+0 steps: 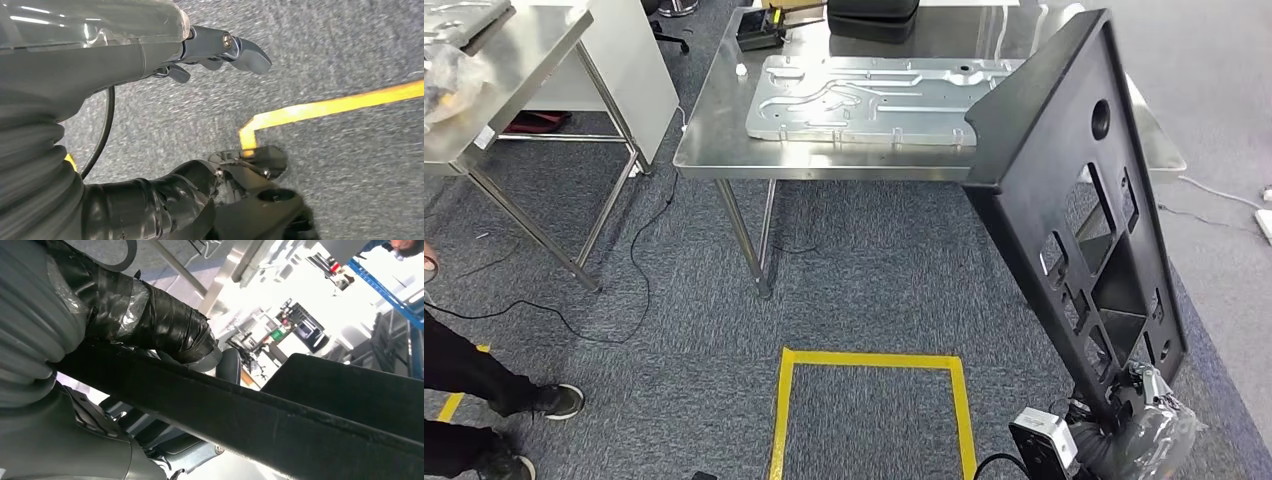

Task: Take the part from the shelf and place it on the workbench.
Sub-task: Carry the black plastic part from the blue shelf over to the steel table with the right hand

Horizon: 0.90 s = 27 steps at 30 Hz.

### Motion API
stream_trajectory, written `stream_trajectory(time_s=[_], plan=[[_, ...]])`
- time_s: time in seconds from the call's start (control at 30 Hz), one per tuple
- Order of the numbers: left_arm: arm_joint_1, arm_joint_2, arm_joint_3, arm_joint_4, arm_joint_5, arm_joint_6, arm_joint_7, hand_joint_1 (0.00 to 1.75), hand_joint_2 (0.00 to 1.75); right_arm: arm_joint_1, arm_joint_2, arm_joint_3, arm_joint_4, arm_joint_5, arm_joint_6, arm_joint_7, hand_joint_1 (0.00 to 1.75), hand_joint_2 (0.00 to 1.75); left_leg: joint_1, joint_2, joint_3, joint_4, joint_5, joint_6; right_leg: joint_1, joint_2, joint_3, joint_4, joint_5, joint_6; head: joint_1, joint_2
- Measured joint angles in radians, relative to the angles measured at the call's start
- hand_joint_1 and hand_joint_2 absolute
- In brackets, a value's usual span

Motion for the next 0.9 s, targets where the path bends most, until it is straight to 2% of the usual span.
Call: stream_trajectory(time_s=[0.07, 0.13, 0.17, 0.2, 0.27, 0.3, 0.33, 0.37, 0.43, 0.47, 0.5, 0.53, 0.63, 0.7, 0.73, 0.8, 0.83, 0.87, 0.9], plan=[[-0.003, 0.001, 0.0, 0.0, -0.003, -0.001, 0.0, 0.0, 1.75, -0.005, -0.002, 0.0, -0.001, 0.0, 0.0, 0.001, 1.75, 1.75, -0.005, 0.001, 0.009, -0.021, -0.005, 0.006, 0.0, 0.0, 0.002, -0.004, -0.005, 0.012, 0.0, 0.0], [-0.002, 0.002, 0.0, 0.0, -0.007, -0.001, 0.001, 0.0, 1.75, -0.01, -0.006, 0.0, -0.003, 0.001, 0.0, 0.003, 1.75, 1.75, 0.0, 0.0, 0.019, -0.037, -0.001, 0.014, 0.0, -0.002, 0.006, -0.005, -0.01, 0.023, 0.0, 0.0], [-0.002, 0.002, 0.0, 0.0, -0.008, -0.001, 0.001, 0.0, 1.75, -0.014, -0.009, 0.0, -0.004, 0.002, 0.0, 0.005, 1.75, 1.75, 0.003, 0.0, 0.026, -0.047, 0.002, 0.018, 0.0, -0.003, 0.001, 0.012, -0.021, 0.027, 0.0, 0.0], [-0.002, 0.002, 0.0, 0.0, -0.009, -0.002, 0.001, 0.0, 1.75, -0.018, -0.012, 0.0, -0.005, 0.002, 0.0, 0.006, 1.75, 1.75, 0.007, 0.001, 0.034, -0.056, 0.003, 0.022, 0.0, -0.004, -0.017, 0.051, -0.041, 0.031, 0.001, 0.0], [-0.004, 0.002, -0.001, 0.0, -0.011, -0.003, 0.003, 0.0, 1.75, -0.023, -0.018, 0.0, -0.005, 0.002, 0.0, 0.011, 1.75, 1.75, 0.006, 0.002, 0.041, -0.059, -0.002, 0.027, -0.004, -0.004, -0.089, 0.175, -0.092, 0.037, 0.002, 0.0], [-0.004, 0.002, -0.001, 0.0, -0.012, -0.004, 0.004, 0.0, 1.75, -0.024, -0.021, 0.0, -0.004, 0.002, 0.0, 0.015, 1.75, 1.75, 0.006, 0.002, 0.045, -0.058, -0.006, 0.028, -0.005, -0.004, -0.127, 0.232, -0.106, 0.04, 0.002, 0.0], [-0.004, 0.002, -0.001, 0.0, -0.013, -0.005, 0.006, 0.0, 1.75, -0.025, -0.025, 0.0, -0.003, 0.001, 0.0, 0.018, 1.75, 1.75, 0.007, 0.001, 0.051, -0.058, -0.012, 0.028, -0.007, -0.005, -0.152, 0.26, -0.099, 0.042, 0.002, 0.0], [-0.003, 0.002, -0.001, 0.0, -0.014, -0.006, 0.007, 0.0, 1.75, -0.025, -0.028, 0.0, -0.002, 0.002, 0.0, 0.021, 1.75, 1.75, 0.007, 0.001, 0.058, -0.058, -0.018, 0.026, -0.009, -0.005, -0.158, 0.249, -0.071, 0.044, 0.002, 0.0], [-0.002, 0.001, -0.001, 0.0, -0.017, -0.008, 0.01, 0.0, 1.75, -0.027, -0.033, 0.0, -0.002, 0.002, 0.0, 0.024, 1.75, 1.75, 0.008, 0.0, 0.076, -0.056, -0.034, 0.019, -0.013, -0.006, -0.12, 0.133, 0.018, 0.044, 0.002, 0.0], [-0.002, 0.001, -0.001, 0.0, -0.018, -0.009, 0.011, 0.0, 1.75, -0.029, -0.034, 0.0, -0.002, 0.002, 0.0, 0.024, 1.75, 1.75, 0.007, -0.001, 0.083, -0.054, -0.043, 0.013, -0.012, -0.006, -0.094, 0.071, 0.047, 0.043, 0.003, 0.0], [-0.002, 0.001, -0.001, 0.0, -0.019, -0.01, 0.011, 0.0, 1.75, -0.03, -0.036, 0.0, -0.002, 0.002, 0.0, 0.024, 1.75, 1.75, 0.005, -0.002, 0.087, -0.053, -0.05, 0.007, -0.011, -0.006, -0.076, 0.03, 0.061, 0.038, 0.002, 0.0], [-0.003, 0.001, -0.001, 0.0, -0.019, -0.011, 0.011, 0.0, 1.75, -0.031, -0.037, 0.0, -0.002, 0.002, 0.0, 0.024, 1.75, 1.75, 0.004, -0.002, 0.089, -0.052, -0.056, 0.002, -0.008, -0.006, -0.067, 0.011, 0.06, 0.032, 0.002, 0.0], [-0.005, 0.001, -0.001, 0.0, -0.021, -0.011, 0.012, 0.0, 1.75, -0.031, -0.039, -0.001, -0.003, 0.001, 0.0, 0.024, 1.75, 1.75, 0.005, -0.001, 0.097, -0.05, -0.068, -0.012, -0.006, -0.001, -0.058, 0.007, 0.049, 0.011, 0.0, 0.0], [-0.007, 0.001, -0.002, 0.0, -0.022, -0.011, 0.011, 0.0, 1.75, -0.033, -0.039, -0.001, -0.005, 0.001, 0.0, 0.024, 1.75, 1.75, 0.008, 0.001, 0.076, 0.005, -0.098, -0.021, -0.008, -0.002, -0.047, 0.001, 0.044, -0.003, 0.0, 0.0], [-0.007, 0.001, -0.002, 0.0, -0.022, -0.01, 0.011, 0.0, 1.75, -0.033, -0.039, -0.001, -0.006, 0.001, 0.0, 0.024, 1.75, 1.75, 0.009, 0.001, 0.046, 0.063, -0.122, -0.024, -0.009, -0.004, -0.041, 0.0, 0.04, -0.009, 0.0, 0.0], [-0.007, 0.001, -0.002, 0.0, -0.023, -0.011, 0.011, 0.0, 1.75, -0.034, -0.039, -0.001, -0.006, 0.001, 0.0, 0.024, 1.75, 1.75, 0.01, 0.001, -0.041, 0.204, -0.167, -0.028, -0.006, -0.005, -0.032, 0.0, 0.03, -0.016, 0.0, 0.0], [-0.005, 0.001, -0.002, 0.0, -0.023, -0.011, 0.012, 0.0, 1.75, -0.034, -0.039, -0.001, -0.006, 0.001, 0.0, 0.024, 1.75, 1.75, 0.01, 0.001, -0.077, 0.251, -0.171, -0.027, -0.004, -0.004, -0.026, 0.0, 0.024, -0.017, 0.0, 0.0], [-0.003, 0.001, -0.002, 0.0, -0.024, -0.011, 0.012, 0.0, 1.75, -0.033, -0.04, -0.001, -0.006, 0.001, 0.0, 0.024, 1.75, 1.75, 0.01, 0.001, -0.098, 0.264, -0.155, -0.025, -0.002, -0.003, -0.018, 0.0, 0.018, -0.017, 0.0, 0.0], [-0.002, 0.001, -0.002, 0.0, -0.024, -0.011, 0.012, 0.0, 1.75, -0.033, -0.04, -0.001, -0.006, 0.001, 0.0, 0.024, 1.75, 1.75, 0.009, 0.001, -0.098, 0.234, -0.118, -0.021, -0.001, -0.001, -0.008, 0.0, 0.01, -0.017, -0.001, 0.0]])
